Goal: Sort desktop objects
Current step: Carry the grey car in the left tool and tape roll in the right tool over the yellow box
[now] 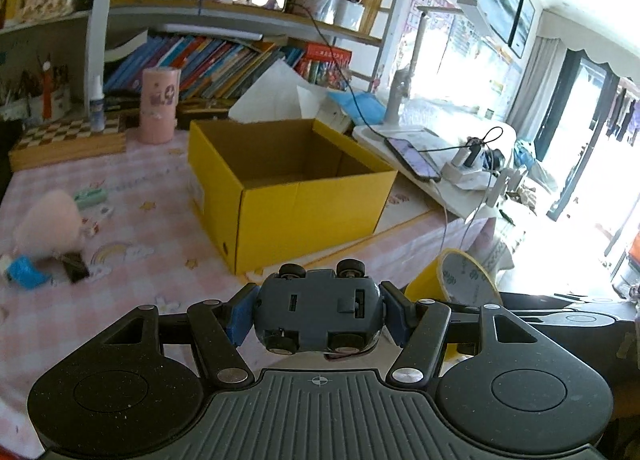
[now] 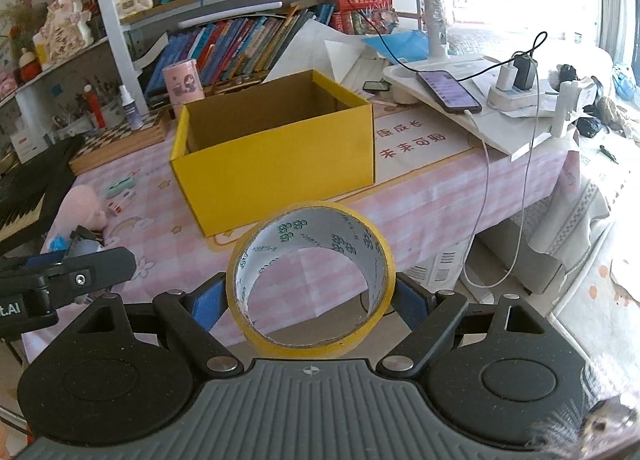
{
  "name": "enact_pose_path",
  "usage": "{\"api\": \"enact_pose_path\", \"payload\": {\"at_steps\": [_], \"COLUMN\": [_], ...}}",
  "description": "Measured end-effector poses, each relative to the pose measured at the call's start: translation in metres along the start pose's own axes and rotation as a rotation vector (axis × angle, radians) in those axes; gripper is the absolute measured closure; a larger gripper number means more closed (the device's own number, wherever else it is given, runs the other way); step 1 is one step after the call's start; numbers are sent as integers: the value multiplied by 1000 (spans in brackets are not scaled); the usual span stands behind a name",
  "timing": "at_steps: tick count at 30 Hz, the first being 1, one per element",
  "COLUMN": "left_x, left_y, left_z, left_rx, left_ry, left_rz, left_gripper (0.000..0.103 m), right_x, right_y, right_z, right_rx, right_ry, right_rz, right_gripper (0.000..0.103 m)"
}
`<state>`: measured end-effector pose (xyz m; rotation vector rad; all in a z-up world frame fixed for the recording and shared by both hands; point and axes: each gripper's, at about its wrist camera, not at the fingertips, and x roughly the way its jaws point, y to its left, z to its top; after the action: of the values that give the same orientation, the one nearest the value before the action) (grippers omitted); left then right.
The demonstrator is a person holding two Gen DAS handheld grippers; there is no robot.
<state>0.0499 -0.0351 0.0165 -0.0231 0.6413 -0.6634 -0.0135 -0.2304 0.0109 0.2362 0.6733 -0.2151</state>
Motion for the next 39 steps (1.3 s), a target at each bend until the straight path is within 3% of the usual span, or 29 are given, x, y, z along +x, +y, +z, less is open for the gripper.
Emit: {"api": "enact_pose_path", "payload": {"at_steps": [10, 19, 32, 39], "left_x": [32, 70, 127, 167], "left_y": [-7, -23, -29, -24], "left_z": [30, 68, 106, 114], "left_rx": [19, 24, -3, 15], "left_ry": [-52, -120, -164, -85], "left_rz": [27, 76, 282, 381], "left_gripper": [39, 39, 39, 39], "right_x": [26, 50, 106, 153], "right_y": [-12, -39, -56, -52], "right_z": [33, 87, 168, 204], "right_rx": [-45, -99, -231, -318], "right_ry": [-41, -124, -172, -144], "right_rz": [32, 65, 230, 308], "right_gripper": [19, 19, 19, 19]}}
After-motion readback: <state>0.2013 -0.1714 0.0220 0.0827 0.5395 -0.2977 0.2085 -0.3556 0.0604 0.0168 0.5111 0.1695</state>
